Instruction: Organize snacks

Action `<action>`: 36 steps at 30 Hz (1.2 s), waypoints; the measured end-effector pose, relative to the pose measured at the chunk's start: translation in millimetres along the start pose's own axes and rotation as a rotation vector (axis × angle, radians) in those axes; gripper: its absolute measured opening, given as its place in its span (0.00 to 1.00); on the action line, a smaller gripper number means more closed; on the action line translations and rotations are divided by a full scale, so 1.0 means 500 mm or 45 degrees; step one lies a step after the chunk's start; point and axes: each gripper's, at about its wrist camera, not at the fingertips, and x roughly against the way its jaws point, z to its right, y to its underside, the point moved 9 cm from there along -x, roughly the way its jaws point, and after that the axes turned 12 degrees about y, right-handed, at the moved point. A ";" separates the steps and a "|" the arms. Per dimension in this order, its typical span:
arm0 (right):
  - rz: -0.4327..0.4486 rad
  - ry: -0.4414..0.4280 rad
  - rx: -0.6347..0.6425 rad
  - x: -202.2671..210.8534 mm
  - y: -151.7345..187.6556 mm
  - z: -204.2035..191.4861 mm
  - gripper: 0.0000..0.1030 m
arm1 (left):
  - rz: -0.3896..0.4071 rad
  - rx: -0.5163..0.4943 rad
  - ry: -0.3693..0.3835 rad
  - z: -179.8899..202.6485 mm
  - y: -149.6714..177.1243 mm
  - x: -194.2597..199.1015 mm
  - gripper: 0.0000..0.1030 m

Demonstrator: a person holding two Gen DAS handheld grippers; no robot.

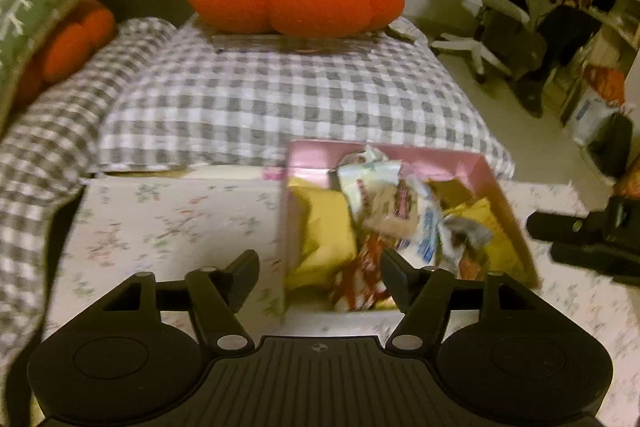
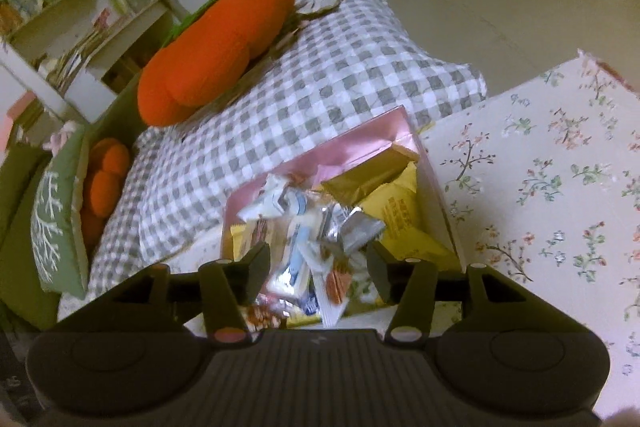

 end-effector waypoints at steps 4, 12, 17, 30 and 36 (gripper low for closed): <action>-0.004 0.019 0.055 0.033 0.027 -0.006 0.57 | -0.003 -0.034 -0.060 0.005 0.025 0.048 0.66; 0.052 0.041 0.221 0.137 0.117 -0.020 0.75 | 0.021 -0.075 -0.104 0.030 0.094 0.168 0.80; 0.121 0.068 0.308 0.202 0.168 -0.025 0.90 | 0.046 -0.097 -0.116 0.052 0.145 0.231 0.91; 0.248 0.144 0.453 0.292 0.257 -0.024 1.00 | 0.106 -0.084 -0.164 0.069 0.234 0.345 0.99; 0.268 0.164 0.480 0.309 0.277 -0.028 1.00 | 0.125 -0.111 -0.171 0.088 0.244 0.370 1.00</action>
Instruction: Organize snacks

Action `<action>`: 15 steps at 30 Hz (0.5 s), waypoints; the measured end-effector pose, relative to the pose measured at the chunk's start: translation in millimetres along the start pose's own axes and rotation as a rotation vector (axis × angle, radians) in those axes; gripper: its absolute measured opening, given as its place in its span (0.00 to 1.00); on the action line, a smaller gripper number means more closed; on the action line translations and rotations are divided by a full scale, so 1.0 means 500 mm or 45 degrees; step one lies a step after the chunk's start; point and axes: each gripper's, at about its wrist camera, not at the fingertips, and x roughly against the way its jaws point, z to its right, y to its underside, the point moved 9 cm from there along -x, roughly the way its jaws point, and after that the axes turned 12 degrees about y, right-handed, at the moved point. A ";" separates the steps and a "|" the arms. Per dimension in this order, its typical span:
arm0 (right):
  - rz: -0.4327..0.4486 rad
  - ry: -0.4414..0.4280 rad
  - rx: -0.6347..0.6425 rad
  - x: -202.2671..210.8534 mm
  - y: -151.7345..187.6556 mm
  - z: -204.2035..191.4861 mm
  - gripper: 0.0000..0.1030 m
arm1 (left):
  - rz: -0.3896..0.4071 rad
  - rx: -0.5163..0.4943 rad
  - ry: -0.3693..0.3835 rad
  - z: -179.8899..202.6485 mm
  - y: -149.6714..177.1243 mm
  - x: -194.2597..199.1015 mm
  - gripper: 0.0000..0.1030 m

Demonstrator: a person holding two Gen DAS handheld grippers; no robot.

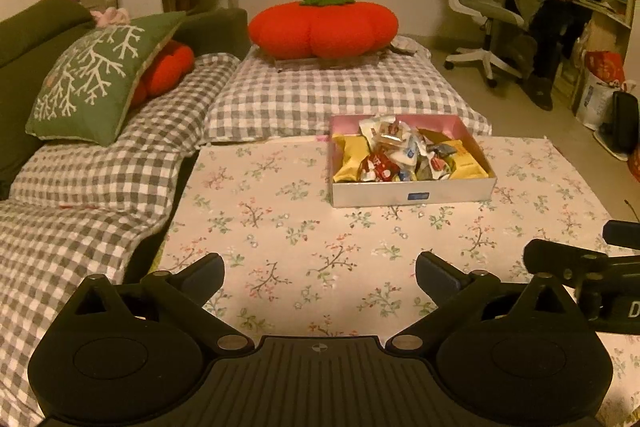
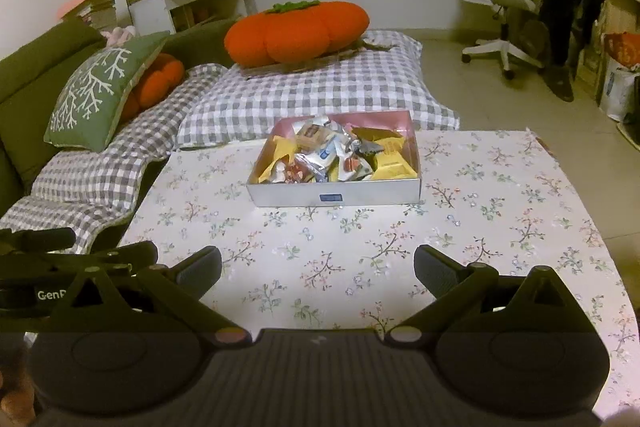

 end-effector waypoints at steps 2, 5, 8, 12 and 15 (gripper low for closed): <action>0.013 0.007 0.007 0.006 0.001 0.002 1.00 | 0.008 -0.003 -0.010 0.002 0.002 0.006 1.00; 0.021 0.024 -0.006 0.005 0.008 0.009 1.00 | 0.015 0.012 -0.032 0.002 0.009 0.006 1.00; 0.004 0.036 -0.014 -0.005 0.015 0.012 1.00 | -0.006 -0.004 -0.030 0.009 0.017 -0.003 1.00; 0.017 0.050 0.021 -0.010 0.014 0.008 1.00 | 0.005 -0.015 -0.048 0.011 0.014 -0.013 1.00; 0.039 0.039 -0.007 -0.019 0.008 0.013 1.00 | 0.033 -0.011 -0.054 0.007 0.006 -0.029 1.00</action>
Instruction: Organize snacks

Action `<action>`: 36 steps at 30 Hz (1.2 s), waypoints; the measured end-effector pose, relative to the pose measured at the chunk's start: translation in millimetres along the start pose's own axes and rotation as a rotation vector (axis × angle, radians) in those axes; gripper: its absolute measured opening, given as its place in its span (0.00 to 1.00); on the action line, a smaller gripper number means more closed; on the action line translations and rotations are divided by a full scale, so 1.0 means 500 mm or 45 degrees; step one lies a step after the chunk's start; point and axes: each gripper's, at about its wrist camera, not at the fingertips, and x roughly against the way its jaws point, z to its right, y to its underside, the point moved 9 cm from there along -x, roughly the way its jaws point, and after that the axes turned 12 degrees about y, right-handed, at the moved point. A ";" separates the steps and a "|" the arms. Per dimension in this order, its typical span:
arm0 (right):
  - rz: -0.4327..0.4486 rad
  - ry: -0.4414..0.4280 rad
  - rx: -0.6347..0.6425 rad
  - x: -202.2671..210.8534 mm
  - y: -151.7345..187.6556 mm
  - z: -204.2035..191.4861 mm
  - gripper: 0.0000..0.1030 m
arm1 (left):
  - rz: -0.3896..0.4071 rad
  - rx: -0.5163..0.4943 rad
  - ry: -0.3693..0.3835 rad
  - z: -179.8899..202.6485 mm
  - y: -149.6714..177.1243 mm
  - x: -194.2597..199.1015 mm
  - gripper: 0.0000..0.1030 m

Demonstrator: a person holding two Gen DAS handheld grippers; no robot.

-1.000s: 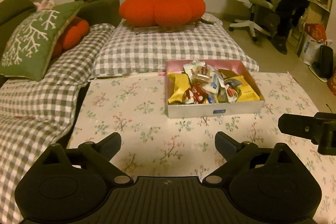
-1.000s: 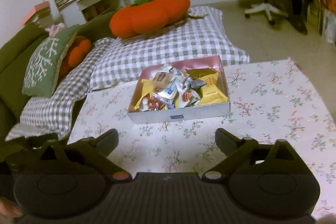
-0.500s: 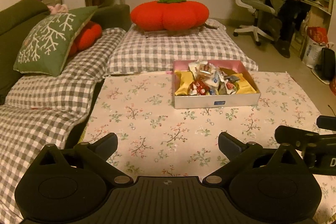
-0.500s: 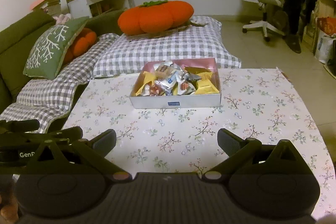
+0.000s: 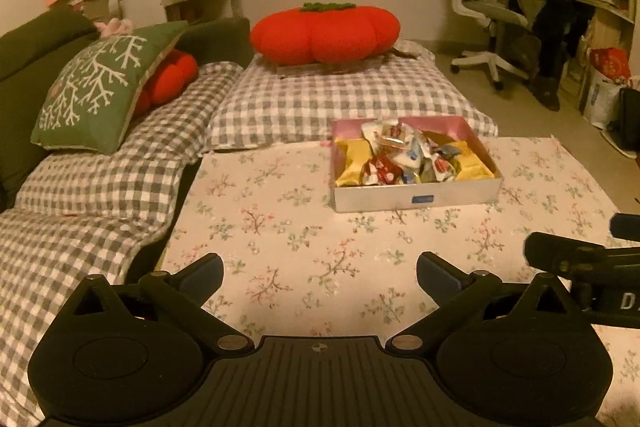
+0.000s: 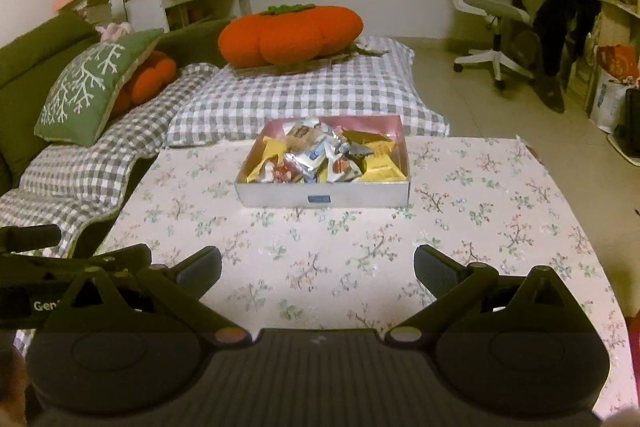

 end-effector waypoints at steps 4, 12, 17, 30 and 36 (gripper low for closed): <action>0.001 0.014 -0.011 -0.018 0.010 0.009 1.00 | 0.000 0.013 0.023 -0.009 0.003 -0.032 1.00; -0.017 0.032 -0.043 -0.040 0.017 0.018 1.00 | 0.003 0.098 0.010 -0.041 0.030 -0.086 1.00; 0.006 0.061 0.004 -0.035 0.018 0.005 1.00 | -0.007 0.075 0.016 -0.036 0.033 -0.088 1.00; -0.059 0.079 -0.001 -0.053 0.034 0.007 1.00 | -0.035 0.023 0.086 -0.004 0.030 -0.088 1.00; -0.065 0.079 -0.006 -0.055 0.035 0.008 1.00 | -0.044 0.034 0.090 -0.004 0.031 -0.088 1.00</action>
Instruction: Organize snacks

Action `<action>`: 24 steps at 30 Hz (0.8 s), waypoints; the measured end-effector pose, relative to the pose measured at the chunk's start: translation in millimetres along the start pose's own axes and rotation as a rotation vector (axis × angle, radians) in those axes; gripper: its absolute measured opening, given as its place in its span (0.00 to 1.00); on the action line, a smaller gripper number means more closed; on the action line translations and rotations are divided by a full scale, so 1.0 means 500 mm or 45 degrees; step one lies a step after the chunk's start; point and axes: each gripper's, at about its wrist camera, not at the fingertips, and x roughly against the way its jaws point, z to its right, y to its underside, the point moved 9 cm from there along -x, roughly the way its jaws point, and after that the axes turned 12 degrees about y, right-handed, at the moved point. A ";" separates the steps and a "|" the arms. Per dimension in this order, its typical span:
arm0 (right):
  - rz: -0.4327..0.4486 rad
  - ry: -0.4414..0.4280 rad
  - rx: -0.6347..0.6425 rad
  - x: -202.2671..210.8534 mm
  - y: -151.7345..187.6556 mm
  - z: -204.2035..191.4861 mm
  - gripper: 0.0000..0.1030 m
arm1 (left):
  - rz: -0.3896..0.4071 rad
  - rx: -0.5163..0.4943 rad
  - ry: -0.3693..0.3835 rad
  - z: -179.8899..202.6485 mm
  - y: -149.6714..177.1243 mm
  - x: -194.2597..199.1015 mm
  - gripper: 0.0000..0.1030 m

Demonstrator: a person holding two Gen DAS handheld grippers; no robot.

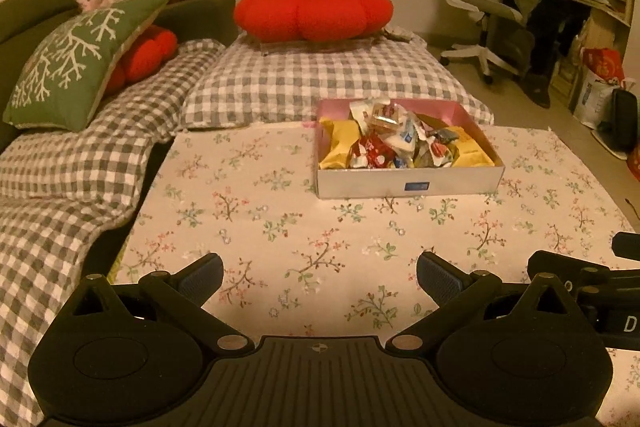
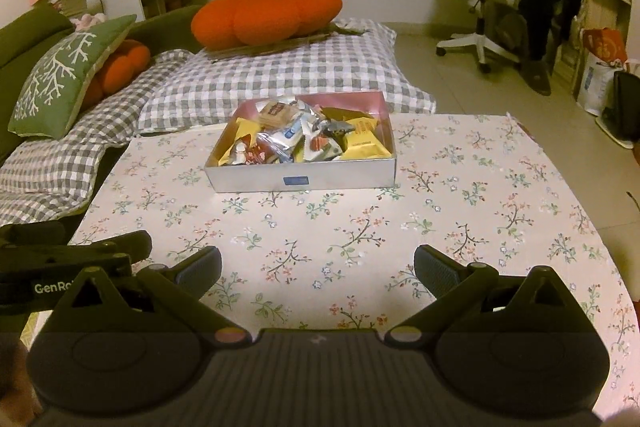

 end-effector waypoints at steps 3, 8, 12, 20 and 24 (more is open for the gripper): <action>-0.004 -0.004 0.002 0.000 0.002 -0.003 1.00 | -0.011 0.009 0.021 0.002 0.003 -0.001 1.00; 0.001 0.000 0.011 0.002 0.004 -0.008 1.00 | 0.009 -0.023 0.006 0.007 -0.002 0.001 1.00; 0.003 0.003 0.009 0.002 0.003 -0.007 1.00 | 0.004 -0.019 0.014 0.007 0.000 0.000 1.00; 0.004 0.005 0.005 0.004 0.004 -0.008 1.00 | -0.001 -0.016 0.014 0.007 0.002 -0.001 1.00; 0.004 0.006 0.005 0.005 0.004 -0.008 1.00 | -0.004 -0.017 0.013 0.007 0.002 -0.001 1.00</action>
